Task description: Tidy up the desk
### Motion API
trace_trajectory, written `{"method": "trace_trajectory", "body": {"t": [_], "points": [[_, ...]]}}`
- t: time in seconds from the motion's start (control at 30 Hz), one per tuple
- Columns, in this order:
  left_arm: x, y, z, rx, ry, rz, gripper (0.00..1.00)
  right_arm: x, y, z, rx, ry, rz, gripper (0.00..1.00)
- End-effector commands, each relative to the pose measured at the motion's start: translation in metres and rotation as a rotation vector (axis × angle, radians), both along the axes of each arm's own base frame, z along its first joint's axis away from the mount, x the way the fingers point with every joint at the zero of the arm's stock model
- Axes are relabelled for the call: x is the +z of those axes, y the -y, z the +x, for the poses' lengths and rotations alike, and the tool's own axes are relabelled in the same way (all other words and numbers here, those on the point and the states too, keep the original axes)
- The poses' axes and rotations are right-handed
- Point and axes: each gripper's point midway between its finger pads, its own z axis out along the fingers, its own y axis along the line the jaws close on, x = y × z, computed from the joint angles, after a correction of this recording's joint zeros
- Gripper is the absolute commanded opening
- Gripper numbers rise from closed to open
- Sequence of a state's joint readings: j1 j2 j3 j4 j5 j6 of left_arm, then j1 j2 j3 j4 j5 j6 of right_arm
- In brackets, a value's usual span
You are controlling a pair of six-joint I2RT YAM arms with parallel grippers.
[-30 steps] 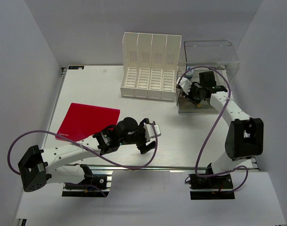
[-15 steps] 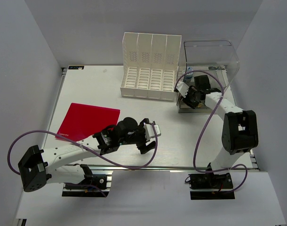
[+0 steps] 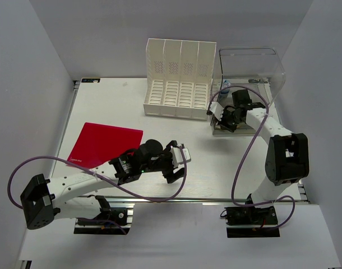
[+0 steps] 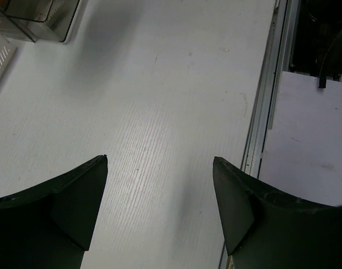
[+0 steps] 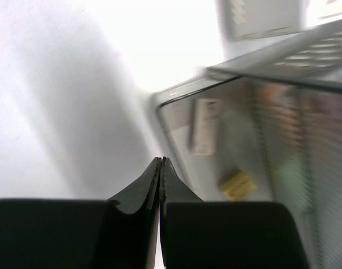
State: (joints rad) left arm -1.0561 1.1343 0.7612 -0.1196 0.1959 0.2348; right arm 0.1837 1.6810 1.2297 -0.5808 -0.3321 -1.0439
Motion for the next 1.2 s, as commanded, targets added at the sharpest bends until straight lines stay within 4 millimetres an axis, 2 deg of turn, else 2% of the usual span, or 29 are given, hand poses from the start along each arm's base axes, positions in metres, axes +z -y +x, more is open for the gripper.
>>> {"method": "trace_trajectory", "body": {"t": [0.0,0.07,0.13,0.33,0.43,0.47,0.57,0.93,1.1,1.17], "points": [[0.024,0.005,-0.005,-0.026,0.009,-0.056,0.85,-0.018,0.004,-0.040,0.108,-0.127,-0.043,0.00],[0.024,0.006,-0.005,-0.031,0.008,-0.056,0.85,-0.034,0.018,-0.036,0.068,-0.097,-0.117,0.00],[0.025,0.006,-0.005,-0.032,0.010,-0.060,0.85,-0.037,0.027,-0.023,0.000,-0.021,-0.151,0.00],[0.023,0.007,-0.006,-0.036,0.004,-0.056,0.85,-0.037,0.053,0.016,-0.168,0.100,-0.262,0.00],[0.022,0.006,-0.006,-0.034,0.003,-0.053,0.85,-0.038,0.064,0.025,-0.240,0.144,-0.310,0.00],[0.023,0.006,-0.006,-0.033,0.006,-0.055,0.85,-0.033,0.062,0.035,-0.253,0.194,-0.299,0.00],[0.023,0.006,-0.005,-0.033,0.010,-0.057,0.85,-0.031,0.061,0.046,-0.281,0.253,-0.298,0.00],[0.024,0.005,-0.005,-0.031,0.010,-0.058,0.85,-0.035,0.060,0.069,-0.323,0.409,-0.345,0.00],[0.022,0.005,-0.005,-0.028,0.010,-0.053,0.85,-0.034,0.063,0.077,-0.349,0.470,-0.368,0.00],[0.022,0.006,-0.004,-0.027,0.011,-0.054,0.85,-0.027,0.061,0.083,-0.357,0.523,-0.360,0.00]]}}
